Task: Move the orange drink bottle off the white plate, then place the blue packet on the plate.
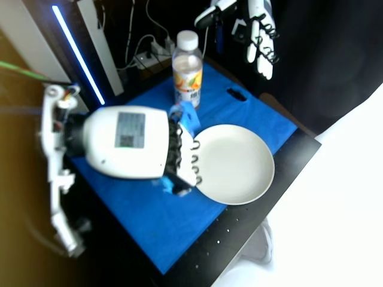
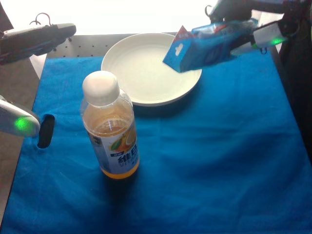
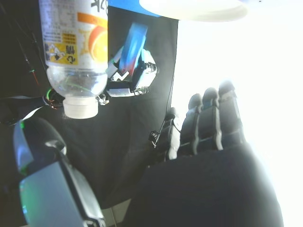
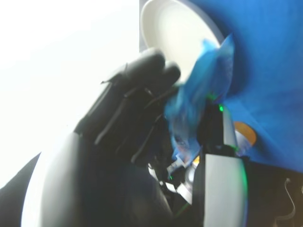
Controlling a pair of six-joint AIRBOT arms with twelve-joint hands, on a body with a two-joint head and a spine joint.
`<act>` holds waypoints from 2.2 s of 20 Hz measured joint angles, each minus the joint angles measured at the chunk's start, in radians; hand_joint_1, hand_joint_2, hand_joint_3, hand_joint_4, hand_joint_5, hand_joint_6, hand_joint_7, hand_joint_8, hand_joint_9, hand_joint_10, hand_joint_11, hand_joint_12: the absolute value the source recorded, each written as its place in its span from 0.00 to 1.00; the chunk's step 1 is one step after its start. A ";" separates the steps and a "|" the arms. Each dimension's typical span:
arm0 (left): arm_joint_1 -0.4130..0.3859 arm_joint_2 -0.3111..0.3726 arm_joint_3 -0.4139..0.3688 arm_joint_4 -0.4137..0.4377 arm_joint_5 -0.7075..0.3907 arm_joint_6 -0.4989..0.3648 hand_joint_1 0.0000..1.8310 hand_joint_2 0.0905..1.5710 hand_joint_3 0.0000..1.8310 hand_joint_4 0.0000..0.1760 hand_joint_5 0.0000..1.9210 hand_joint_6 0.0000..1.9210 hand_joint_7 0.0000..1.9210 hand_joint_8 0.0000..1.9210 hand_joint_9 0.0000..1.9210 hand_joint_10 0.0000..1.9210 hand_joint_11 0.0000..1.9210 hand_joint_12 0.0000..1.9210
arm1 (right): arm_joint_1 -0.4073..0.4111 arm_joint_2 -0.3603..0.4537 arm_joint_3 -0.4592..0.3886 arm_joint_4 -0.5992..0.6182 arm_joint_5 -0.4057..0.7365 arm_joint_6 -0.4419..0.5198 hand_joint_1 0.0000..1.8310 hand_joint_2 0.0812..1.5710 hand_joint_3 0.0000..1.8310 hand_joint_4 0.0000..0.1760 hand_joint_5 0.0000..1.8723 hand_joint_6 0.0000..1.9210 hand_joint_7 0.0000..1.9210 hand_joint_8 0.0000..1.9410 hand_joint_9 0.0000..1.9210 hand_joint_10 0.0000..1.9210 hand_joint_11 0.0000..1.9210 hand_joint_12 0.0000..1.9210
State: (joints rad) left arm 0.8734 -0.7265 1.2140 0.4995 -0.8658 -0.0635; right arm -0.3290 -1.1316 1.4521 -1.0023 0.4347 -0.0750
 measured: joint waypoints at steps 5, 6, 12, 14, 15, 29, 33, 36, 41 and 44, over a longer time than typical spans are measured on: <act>0.000 -0.014 0.006 0.001 -0.007 0.000 0.37 0.36 0.00 1.00 0.00 0.00 0.00 0.00 0.00 0.00 0.00 0.00 | 0.002 -0.090 0.063 0.023 -0.006 0.000 0.68 0.69 0.00 0.00 0.53 0.40 0.52 0.62 0.49 0.68 0.41 0.87; 0.000 -0.016 0.007 0.001 -0.008 0.000 0.38 0.36 0.00 1.00 0.00 0.00 0.00 0.00 0.00 0.00 0.00 0.00 | 0.003 -0.113 0.074 0.032 0.000 0.000 0.69 0.68 0.00 0.00 0.51 0.44 0.57 0.52 0.55 0.53 0.47 0.76; 0.000 -0.055 0.032 0.001 -0.029 0.000 0.38 0.34 0.00 1.00 0.00 0.00 0.00 0.00 0.00 0.00 0.00 0.00 | 0.014 -0.192 0.132 0.053 -0.004 0.000 0.70 0.66 0.00 0.00 0.52 0.42 0.62 0.42 0.70 0.17 0.51 0.66; 0.000 -0.060 0.034 0.000 -0.037 0.000 0.37 0.34 0.00 1.00 0.00 0.00 0.00 0.00 0.00 0.00 0.00 0.00 | 0.016 -0.209 0.138 0.063 -0.004 0.000 0.70 0.66 0.00 0.00 0.53 0.42 0.62 0.41 0.70 0.19 0.50 0.69; 0.000 -0.061 0.038 0.000 -0.039 0.000 0.36 0.34 0.00 1.00 0.00 0.00 0.00 0.00 0.00 0.00 0.00 0.00 | 0.015 -0.219 0.143 0.063 -0.005 0.000 0.69 0.66 0.00 0.00 0.52 0.46 0.63 0.36 0.67 0.16 0.46 0.64; 0.000 -0.082 0.052 -0.015 -0.076 0.000 0.35 0.35 0.00 1.00 0.00 0.00 0.00 0.00 0.00 0.00 0.00 0.00 | -0.031 -0.286 0.196 0.119 0.001 -0.001 0.69 0.67 0.00 0.00 0.53 0.42 0.60 0.45 0.64 0.41 0.53 0.75; 0.000 -0.082 0.052 -0.020 -0.081 0.000 0.34 0.37 0.01 1.00 0.00 0.00 0.00 0.00 0.00 0.00 0.00 0.00 | -0.050 -0.289 0.212 0.146 -0.009 -0.003 0.70 0.66 0.00 0.00 0.54 0.39 0.61 0.45 0.63 0.42 0.53 0.73; 0.000 -0.089 0.052 -0.026 -0.083 0.000 0.35 0.36 0.00 1.00 0.00 0.00 0.00 0.00 0.00 0.00 0.00 0.00 | -0.059 -0.303 0.219 0.145 -0.006 -0.003 0.70 0.67 0.00 0.00 0.53 0.39 0.59 0.49 0.60 0.38 0.49 0.71; 0.000 -0.095 0.055 -0.022 -0.084 0.000 0.34 0.35 0.00 1.00 0.00 0.00 0.00 0.00 0.00 0.00 0.00 0.00 | -0.064 -0.317 0.238 0.150 -0.008 -0.003 0.70 0.67 0.00 0.00 0.54 0.36 0.59 0.48 0.65 0.32 0.51 0.69; 0.000 -0.095 0.055 -0.022 -0.084 0.000 0.34 0.35 0.00 1.00 0.00 0.00 0.00 0.00 0.00 0.00 0.00 0.00 | -0.075 -0.320 0.239 0.151 -0.008 -0.003 0.70 0.66 0.00 0.00 0.55 0.39 0.62 0.42 0.66 0.17 0.50 0.57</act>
State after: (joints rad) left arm 0.8734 -0.8211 1.2694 0.4774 -0.9501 -0.0631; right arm -0.4038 -1.4513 1.6909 -0.8509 0.4267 -0.0780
